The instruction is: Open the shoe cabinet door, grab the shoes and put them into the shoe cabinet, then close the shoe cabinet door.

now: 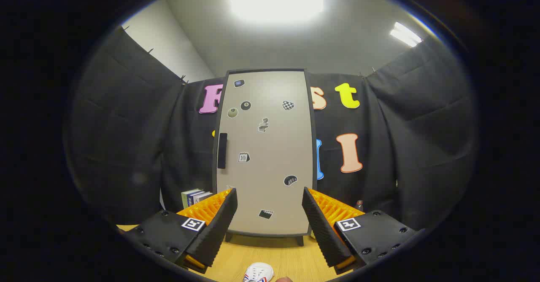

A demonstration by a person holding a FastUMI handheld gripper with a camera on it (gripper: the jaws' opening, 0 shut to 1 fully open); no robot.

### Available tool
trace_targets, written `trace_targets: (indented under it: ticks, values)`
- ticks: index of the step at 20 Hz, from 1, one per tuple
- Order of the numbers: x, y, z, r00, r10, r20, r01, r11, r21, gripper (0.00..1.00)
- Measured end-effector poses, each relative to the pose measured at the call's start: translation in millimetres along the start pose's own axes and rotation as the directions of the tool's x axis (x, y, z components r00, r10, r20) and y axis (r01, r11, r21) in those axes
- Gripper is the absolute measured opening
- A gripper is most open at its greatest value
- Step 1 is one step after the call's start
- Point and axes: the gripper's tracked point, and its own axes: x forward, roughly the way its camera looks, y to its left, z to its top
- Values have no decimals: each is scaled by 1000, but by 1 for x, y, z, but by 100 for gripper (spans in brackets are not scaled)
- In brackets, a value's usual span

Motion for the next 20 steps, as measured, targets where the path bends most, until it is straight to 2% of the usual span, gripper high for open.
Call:
trace_targets:
  ticks: [15, 20]
  values:
    - [0, 0, 2, 1000, -7, -6, 7, 1000, -27, 97]
    - [24, 3, 20, 1000, -10, 12, 10, 1000, -11, 97]
